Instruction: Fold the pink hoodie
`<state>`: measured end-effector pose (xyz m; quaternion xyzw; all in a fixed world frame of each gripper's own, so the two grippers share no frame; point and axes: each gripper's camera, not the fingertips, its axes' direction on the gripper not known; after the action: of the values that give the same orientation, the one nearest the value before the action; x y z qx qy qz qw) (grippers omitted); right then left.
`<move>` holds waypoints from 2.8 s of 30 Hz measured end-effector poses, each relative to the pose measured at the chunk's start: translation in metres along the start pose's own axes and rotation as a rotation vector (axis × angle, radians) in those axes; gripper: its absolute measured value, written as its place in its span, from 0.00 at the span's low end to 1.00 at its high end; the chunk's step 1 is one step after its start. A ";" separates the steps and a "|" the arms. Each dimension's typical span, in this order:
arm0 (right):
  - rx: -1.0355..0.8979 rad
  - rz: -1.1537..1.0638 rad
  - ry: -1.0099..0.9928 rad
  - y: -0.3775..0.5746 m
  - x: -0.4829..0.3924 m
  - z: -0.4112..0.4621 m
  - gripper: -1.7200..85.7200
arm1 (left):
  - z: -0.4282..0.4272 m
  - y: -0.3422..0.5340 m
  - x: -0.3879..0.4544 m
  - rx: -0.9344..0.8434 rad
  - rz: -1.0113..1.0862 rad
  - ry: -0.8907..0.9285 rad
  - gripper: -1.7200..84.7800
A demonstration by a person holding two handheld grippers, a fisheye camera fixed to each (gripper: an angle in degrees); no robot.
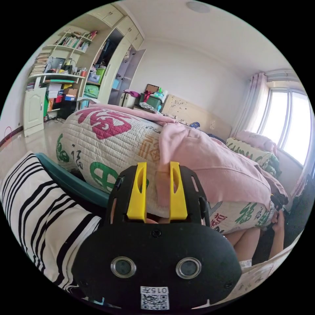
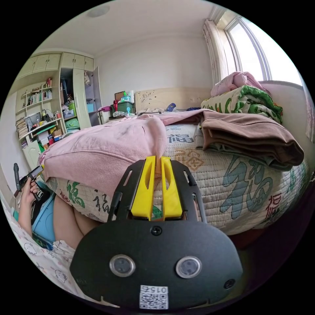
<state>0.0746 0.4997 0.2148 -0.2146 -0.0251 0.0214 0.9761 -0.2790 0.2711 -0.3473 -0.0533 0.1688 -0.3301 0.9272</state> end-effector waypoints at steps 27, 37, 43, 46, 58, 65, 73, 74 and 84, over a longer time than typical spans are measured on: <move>-0.073 -0.031 0.026 -0.070 0.050 -0.176 0.07 | 0.132 -0.055 0.389 -0.036 1.046 0.564 0.13; -0.056 0.209 -0.482 -0.159 0.184 -0.299 0.11 | 0.288 -0.019 0.551 -0.425 1.193 0.647 0.15; 0.168 0.386 -0.565 -0.279 0.297 -0.393 0.13 | 0.342 0.005 0.567 -0.500 1.085 0.568 0.16; 0.204 0.468 -0.527 -0.355 0.341 -0.394 0.13 | 0.354 0.016 0.582 -0.544 1.126 0.502 0.17; -0.010 0.670 -0.107 -0.620 0.423 -0.263 0.16 | 0.372 0.018 0.600 -0.553 1.114 0.508 0.17; -0.044 0.863 0.141 -0.703 0.477 -0.238 0.17 | 0.391 0.005 0.600 -0.625 1.056 0.562 0.17; -0.290 1.019 0.206 -0.725 0.523 -0.219 0.15 | 0.391 -0.002 0.600 -0.622 1.057 0.564 0.17; -0.332 0.997 0.214 -0.734 0.522 -0.218 0.15 | 0.390 -0.003 0.600 -0.617 1.062 0.561 0.17; -0.266 0.978 0.170 -0.729 0.508 -0.285 0.06 | 0.379 -0.016 0.594 -0.597 1.086 0.557 0.16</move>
<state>0.6208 -0.2541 0.2831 -0.3248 0.1554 0.4545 0.8147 0.2743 -0.1203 -0.1538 -0.1275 0.4878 0.2418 0.8290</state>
